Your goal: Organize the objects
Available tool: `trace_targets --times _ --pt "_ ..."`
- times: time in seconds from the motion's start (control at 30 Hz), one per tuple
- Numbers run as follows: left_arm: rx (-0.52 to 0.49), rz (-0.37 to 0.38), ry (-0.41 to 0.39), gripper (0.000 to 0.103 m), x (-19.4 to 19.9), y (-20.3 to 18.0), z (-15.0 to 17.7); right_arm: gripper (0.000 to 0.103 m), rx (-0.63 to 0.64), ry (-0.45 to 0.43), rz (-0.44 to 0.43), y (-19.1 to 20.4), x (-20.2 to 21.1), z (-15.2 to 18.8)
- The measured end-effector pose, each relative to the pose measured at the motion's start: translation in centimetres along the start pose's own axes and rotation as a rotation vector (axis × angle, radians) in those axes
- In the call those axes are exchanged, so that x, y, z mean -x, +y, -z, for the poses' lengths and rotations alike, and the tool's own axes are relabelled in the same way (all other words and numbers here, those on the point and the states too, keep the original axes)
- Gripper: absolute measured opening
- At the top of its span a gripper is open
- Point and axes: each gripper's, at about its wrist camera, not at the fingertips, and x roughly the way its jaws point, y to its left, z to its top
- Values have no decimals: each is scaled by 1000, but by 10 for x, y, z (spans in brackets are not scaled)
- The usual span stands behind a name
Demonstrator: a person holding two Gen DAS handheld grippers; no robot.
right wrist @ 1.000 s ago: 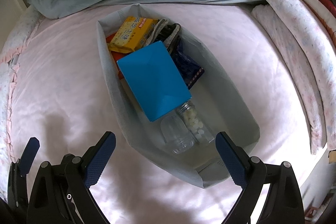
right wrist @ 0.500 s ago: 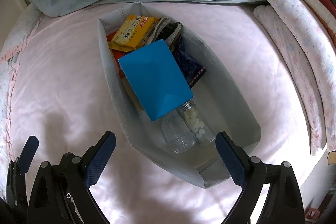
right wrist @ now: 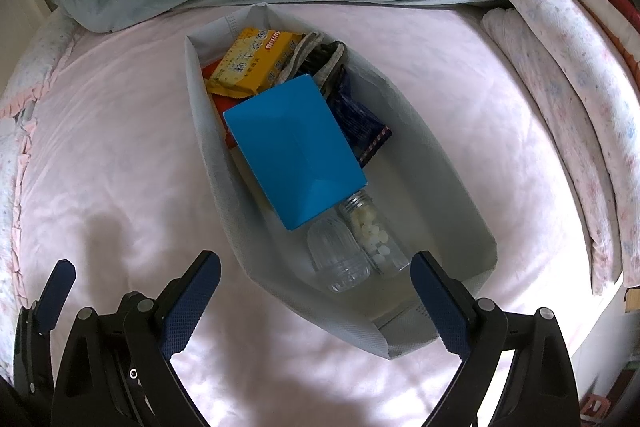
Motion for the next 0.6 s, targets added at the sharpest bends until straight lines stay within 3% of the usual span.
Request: trace_targets --times 0.6 --pt "-1 0 1 85 -1 0 0 96 -3 7 -5 0 0 1"
